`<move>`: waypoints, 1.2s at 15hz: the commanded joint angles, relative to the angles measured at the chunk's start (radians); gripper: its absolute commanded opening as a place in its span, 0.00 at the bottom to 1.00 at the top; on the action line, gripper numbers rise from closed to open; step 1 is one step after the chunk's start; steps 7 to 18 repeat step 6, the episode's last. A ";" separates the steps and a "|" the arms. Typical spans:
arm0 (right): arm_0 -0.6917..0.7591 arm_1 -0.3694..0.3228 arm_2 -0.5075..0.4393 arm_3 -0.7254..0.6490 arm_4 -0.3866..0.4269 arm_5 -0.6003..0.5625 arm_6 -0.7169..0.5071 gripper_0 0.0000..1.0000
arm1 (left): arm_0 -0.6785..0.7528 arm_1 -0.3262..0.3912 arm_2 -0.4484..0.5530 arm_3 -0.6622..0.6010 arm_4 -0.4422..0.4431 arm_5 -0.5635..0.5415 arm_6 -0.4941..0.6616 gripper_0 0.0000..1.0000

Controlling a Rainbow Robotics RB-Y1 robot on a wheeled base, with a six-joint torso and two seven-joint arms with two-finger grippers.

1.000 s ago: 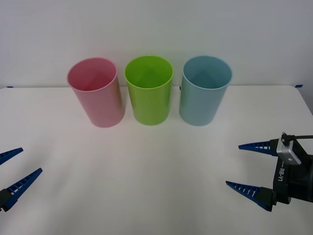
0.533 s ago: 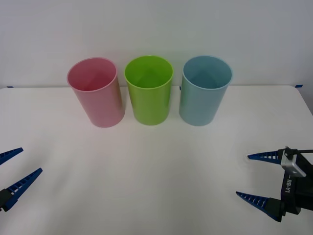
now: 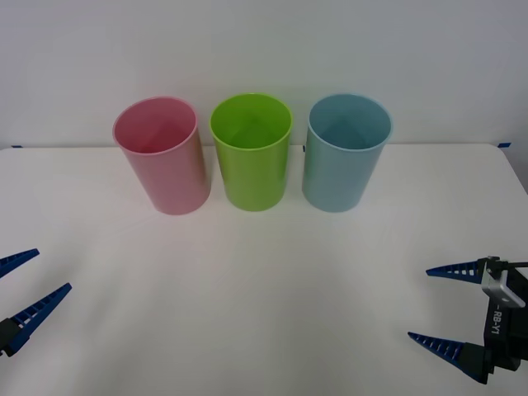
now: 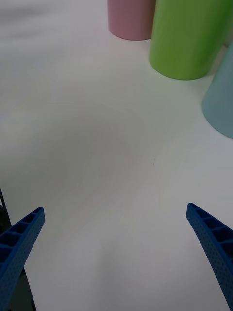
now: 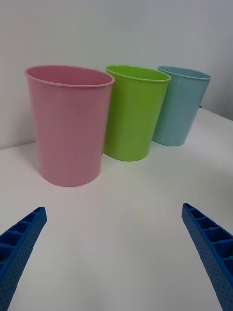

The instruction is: Put cans in the blue bin and PET bottles in the pink bin and trash in the green bin.

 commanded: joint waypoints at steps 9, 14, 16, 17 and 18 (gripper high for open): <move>0.000 -0.001 0.006 0.000 0.000 0.000 0.006 1.00 | 0.000 0.000 0.000 0.000 0.000 0.000 0.000 0.96; 0.000 -0.001 0.006 0.000 0.000 0.000 0.006 1.00 | 0.000 0.000 0.000 0.000 0.000 0.000 0.000 0.96; 0.000 -0.001 0.006 0.000 0.000 0.000 0.006 1.00 | 0.000 0.000 0.000 0.000 0.000 0.000 0.000 0.96; 0.000 -0.001 0.006 0.000 0.000 0.000 0.006 1.00 | 0.000 0.000 0.000 0.000 0.000 0.000 0.000 0.96; 0.000 -0.001 0.006 0.000 0.000 0.000 0.006 1.00 | 0.000 0.000 0.000 0.000 0.000 0.000 0.000 0.96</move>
